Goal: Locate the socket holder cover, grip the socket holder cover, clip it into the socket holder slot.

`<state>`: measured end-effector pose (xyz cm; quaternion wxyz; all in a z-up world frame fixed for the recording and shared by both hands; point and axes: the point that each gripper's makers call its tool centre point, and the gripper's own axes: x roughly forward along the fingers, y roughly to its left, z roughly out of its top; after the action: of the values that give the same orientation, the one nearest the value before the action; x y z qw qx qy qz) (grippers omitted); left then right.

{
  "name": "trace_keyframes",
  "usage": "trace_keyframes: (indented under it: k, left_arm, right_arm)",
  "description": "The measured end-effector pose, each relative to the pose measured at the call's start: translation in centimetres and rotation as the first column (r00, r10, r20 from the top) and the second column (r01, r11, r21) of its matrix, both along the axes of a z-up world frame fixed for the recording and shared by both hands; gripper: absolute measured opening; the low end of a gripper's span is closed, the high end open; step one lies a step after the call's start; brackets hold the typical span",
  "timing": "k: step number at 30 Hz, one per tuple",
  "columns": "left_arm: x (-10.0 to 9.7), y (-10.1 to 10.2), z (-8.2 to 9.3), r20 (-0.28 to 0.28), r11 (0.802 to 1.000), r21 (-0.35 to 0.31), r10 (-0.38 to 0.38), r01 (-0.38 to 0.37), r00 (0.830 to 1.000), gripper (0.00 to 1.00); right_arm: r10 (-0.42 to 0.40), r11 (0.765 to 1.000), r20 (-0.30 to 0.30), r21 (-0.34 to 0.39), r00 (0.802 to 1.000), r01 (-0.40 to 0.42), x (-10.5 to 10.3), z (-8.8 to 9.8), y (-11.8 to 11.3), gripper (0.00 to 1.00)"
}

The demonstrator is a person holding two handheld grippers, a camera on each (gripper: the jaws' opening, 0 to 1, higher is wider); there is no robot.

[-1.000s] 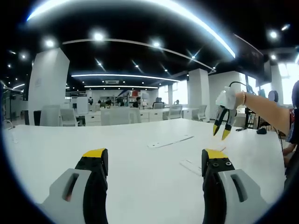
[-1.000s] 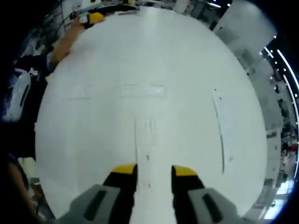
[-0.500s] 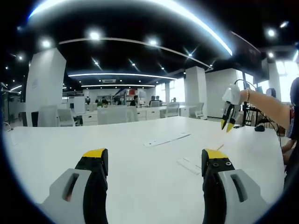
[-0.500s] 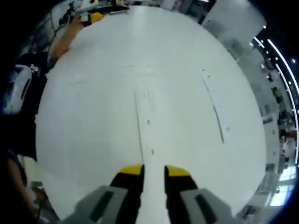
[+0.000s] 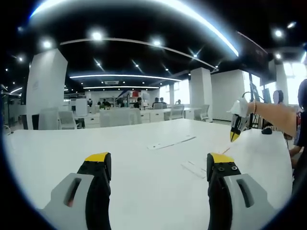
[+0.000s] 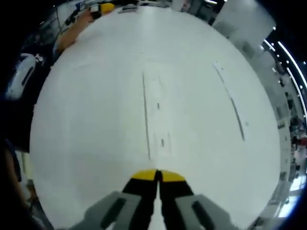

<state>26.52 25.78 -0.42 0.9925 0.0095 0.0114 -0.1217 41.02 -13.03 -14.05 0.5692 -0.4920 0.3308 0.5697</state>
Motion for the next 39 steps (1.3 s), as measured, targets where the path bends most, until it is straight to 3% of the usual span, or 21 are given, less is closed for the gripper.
trace_keyframes:
  k: [14, 39]
  left_arm:
    - [0.2, 0.3, -0.3, -0.012, 1.000, 0.004, 0.005, -0.005, 1.000, 0.81]
    - [0.5, 0.2, -0.3, -0.009, 1.000, 0.003, 0.009, -0.009, 1.000, 0.81]
  right_arm:
    - [0.012, 0.994, -0.011, 0.110, 1.000, -0.011, 1.1, -0.8, 0.7, 0.04]
    - [0.053, 0.982, -0.033, 0.186, 0.998, -0.046, 0.9, -1.1, 2.5, 0.04]
